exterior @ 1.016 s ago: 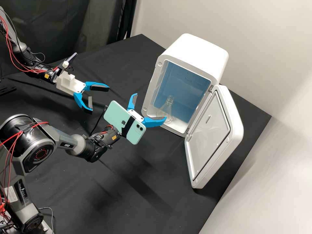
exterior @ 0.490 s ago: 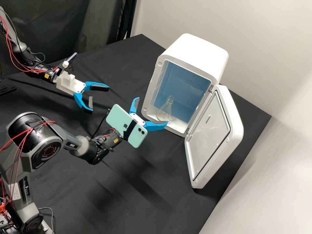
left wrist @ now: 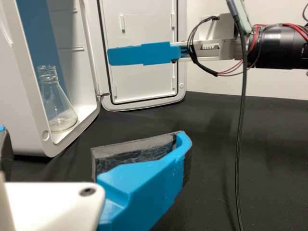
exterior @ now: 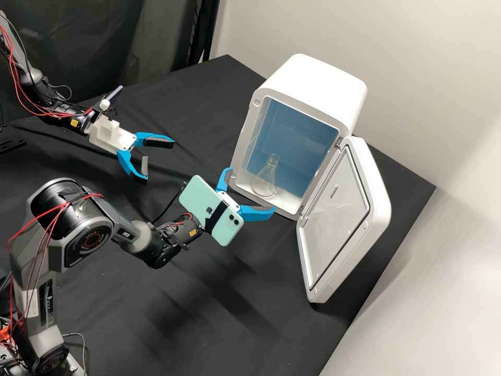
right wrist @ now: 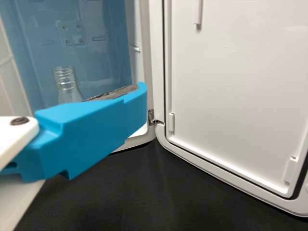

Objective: Take the flask out of the incubator

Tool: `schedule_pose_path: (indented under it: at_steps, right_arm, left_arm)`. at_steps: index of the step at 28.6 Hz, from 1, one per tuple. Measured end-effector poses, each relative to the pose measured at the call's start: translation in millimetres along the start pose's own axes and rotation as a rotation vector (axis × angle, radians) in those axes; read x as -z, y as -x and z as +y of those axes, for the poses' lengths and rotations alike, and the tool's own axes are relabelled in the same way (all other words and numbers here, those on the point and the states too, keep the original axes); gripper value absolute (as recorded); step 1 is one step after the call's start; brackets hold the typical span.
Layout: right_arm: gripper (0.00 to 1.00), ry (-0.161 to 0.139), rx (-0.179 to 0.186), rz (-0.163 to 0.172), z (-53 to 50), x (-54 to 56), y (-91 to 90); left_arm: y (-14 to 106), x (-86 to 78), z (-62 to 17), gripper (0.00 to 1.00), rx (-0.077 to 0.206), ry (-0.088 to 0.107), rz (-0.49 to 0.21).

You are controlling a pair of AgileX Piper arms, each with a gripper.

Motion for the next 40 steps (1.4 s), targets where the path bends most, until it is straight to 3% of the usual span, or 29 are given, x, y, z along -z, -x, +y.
schedule_pose_path:
  at_steps: [6, 15, 22, 26, 31, 37, 40]
  right_arm:
    - [1.00, -0.002, -0.010, -0.015, 2.5, -4.9, -1.6]
    - [1.00, -0.004, 0.003, -0.038, -5.7, -17.6, -21.0]
    - [1.00, -0.062, 0.061, -0.021, -17.3, -33.5, -44.6]
    - [1.00, -0.089, 0.104, 0.005, -24.1, -41.1, -59.2]
    - [1.00, -0.133, 0.138, 0.020, -28.3, -50.3, -69.7]
    - [1.00, -0.132, 0.125, 0.032, -28.7, -52.6, -81.6]
    - [1.00, -0.112, 0.118, 0.039, -29.1, -54.3, -89.2]
  left_arm:
    - [0.0, 0.0, 0.0, 1.00, 0.000, 0.000, 0.000]
    - [0.0, 0.0, 0.0, 1.00, 0.000, 0.000, 0.000]
    - [0.0, 0.1, -0.1, 1.00, 0.002, 0.000, 0.001]
    - [0.0, 0.9, -2.0, 1.00, 0.022, 0.000, 0.010]
    - [0.3, 0.6, -0.9, 1.00, 0.018, -0.001, 0.009]
    - [1.3, -0.5, 2.6, 1.00, 0.007, -0.006, 0.007]
    - [1.3, -0.5, 2.6, 1.00, 0.007, -0.006, 0.007]
